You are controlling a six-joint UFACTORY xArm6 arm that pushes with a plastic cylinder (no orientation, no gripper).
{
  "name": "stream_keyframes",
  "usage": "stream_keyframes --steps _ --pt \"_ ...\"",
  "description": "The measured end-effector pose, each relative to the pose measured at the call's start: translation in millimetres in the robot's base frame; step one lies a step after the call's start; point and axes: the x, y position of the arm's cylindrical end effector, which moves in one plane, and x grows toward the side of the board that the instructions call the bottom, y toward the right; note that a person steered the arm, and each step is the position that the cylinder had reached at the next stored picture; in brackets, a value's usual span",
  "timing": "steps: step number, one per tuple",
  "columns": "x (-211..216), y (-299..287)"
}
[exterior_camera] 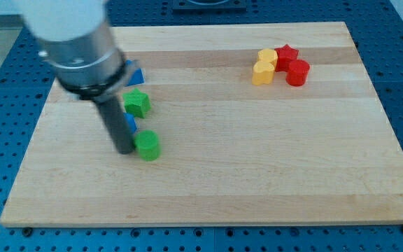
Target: Separate the blue blocks and green blocks from each other
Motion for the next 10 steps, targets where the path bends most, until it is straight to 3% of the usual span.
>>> stream_keyframes --steps 3,5,6,7,9,10 --pt "-3.1 -18.2" --pt "-64.2 -45.0" --pt "-127.3 -53.7" --pt "-142.4 -56.3" --pt "-92.1 -55.8" --pt "-85.1 -24.0"
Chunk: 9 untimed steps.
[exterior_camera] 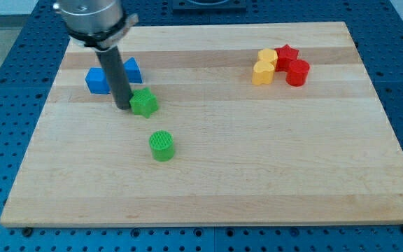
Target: Separate the blue blocks and green blocks from each other
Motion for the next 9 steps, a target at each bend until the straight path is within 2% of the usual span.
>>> stream_keyframes --steps 2,3,5,6,7,9 --pt "54.9 -7.5" --pt "44.8 -29.0" --pt "-18.6 -48.7" --pt "-19.3 -56.5" --pt "-47.8 -60.8" --pt "-60.4 -69.6"
